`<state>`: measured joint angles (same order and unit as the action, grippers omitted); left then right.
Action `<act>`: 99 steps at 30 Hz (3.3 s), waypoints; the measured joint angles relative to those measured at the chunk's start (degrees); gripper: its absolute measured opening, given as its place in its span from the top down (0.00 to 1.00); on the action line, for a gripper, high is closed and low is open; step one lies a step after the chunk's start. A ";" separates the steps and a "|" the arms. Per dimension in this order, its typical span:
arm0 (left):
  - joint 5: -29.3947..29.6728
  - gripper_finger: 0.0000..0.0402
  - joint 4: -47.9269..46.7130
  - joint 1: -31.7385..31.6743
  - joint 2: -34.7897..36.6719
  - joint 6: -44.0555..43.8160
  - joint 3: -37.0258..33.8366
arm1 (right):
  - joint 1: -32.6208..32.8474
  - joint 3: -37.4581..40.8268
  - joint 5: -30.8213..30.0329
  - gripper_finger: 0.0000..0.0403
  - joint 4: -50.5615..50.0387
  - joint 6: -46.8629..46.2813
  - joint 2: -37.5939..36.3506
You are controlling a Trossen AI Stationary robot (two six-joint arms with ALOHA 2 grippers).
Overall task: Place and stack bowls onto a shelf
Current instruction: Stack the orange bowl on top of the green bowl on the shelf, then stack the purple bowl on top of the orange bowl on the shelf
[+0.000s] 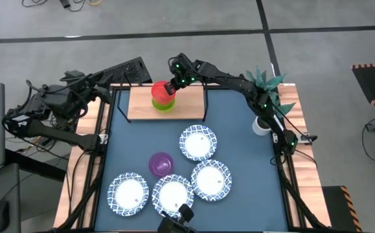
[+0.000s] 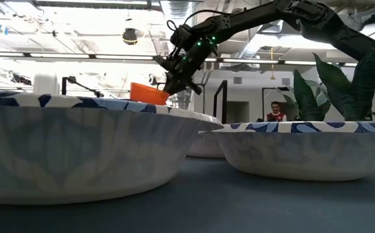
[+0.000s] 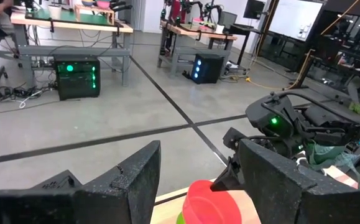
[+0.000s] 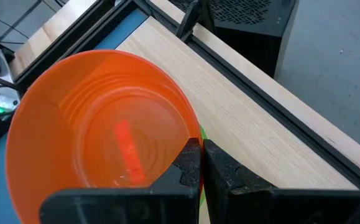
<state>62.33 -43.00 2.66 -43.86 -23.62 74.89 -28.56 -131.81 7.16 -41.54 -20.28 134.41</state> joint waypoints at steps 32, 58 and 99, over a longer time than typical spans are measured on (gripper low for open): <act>-0.07 0.49 -0.02 -0.01 -0.02 -0.22 0.00 | 0.49 0.02 -1.27 0.93 0.71 0.62 2.73; -27.88 0.49 -15.47 0.00 -7.87 -7.17 -0.23 | 0.44 -0.02 8.98 0.66 -6.42 2.17 -12.32; -63.03 0.50 15.38 3.96 -46.64 -20.19 -27.23 | 2.17 0.02 1.96 0.67 -14.16 12.18 -35.76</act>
<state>-0.70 -27.62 6.61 -90.49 -43.81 47.66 -26.39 -131.79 9.13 -55.70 -8.10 98.65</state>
